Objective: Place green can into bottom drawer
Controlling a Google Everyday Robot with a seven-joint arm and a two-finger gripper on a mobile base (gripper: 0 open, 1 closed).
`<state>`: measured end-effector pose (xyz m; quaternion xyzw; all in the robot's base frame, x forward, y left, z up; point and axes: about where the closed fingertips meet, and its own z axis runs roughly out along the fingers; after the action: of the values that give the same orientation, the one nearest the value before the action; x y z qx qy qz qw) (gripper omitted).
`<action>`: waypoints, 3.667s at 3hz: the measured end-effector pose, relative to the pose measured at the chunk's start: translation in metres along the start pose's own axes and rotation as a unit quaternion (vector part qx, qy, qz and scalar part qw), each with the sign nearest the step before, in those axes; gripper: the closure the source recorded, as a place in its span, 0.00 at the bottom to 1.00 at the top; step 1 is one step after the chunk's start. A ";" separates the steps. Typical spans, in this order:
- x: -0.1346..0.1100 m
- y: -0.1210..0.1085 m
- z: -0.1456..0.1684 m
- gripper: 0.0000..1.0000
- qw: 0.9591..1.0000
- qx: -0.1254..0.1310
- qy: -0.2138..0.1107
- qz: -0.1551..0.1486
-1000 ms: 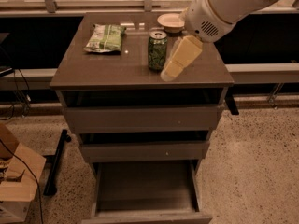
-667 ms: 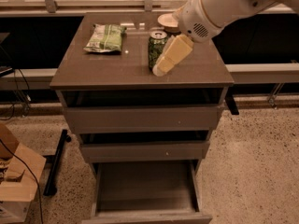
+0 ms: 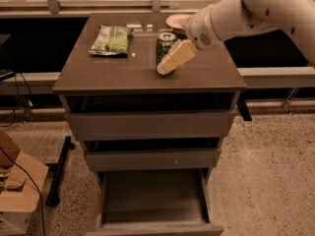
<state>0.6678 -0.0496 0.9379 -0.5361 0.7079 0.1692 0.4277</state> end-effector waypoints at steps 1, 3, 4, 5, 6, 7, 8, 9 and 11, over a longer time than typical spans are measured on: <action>0.013 -0.013 0.020 0.00 0.999 -0.015 -0.036 0.026; 0.014 -0.011 0.023 0.00 0.999 -0.017 -0.033 0.026; 0.018 -0.020 0.035 0.00 0.998 0.004 -0.051 0.045; 0.030 -0.044 0.058 0.00 0.993 0.031 -0.089 0.076; 0.042 -0.069 0.070 0.19 0.986 0.044 -0.122 0.107; 0.037 -0.074 0.074 0.43 0.983 0.044 -0.140 0.111; 0.023 -0.064 0.071 0.66 0.983 0.039 -0.147 0.099; 0.001 -0.040 0.059 0.89 0.984 0.032 -0.153 0.085; -0.046 0.035 0.013 1.00 0.983 0.021 -0.184 0.021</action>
Offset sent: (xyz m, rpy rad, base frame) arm 0.0141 0.0008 -0.0139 0.0652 0.0209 0.0068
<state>0.6444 0.0010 0.9588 -0.4717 0.6320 0.2591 0.5576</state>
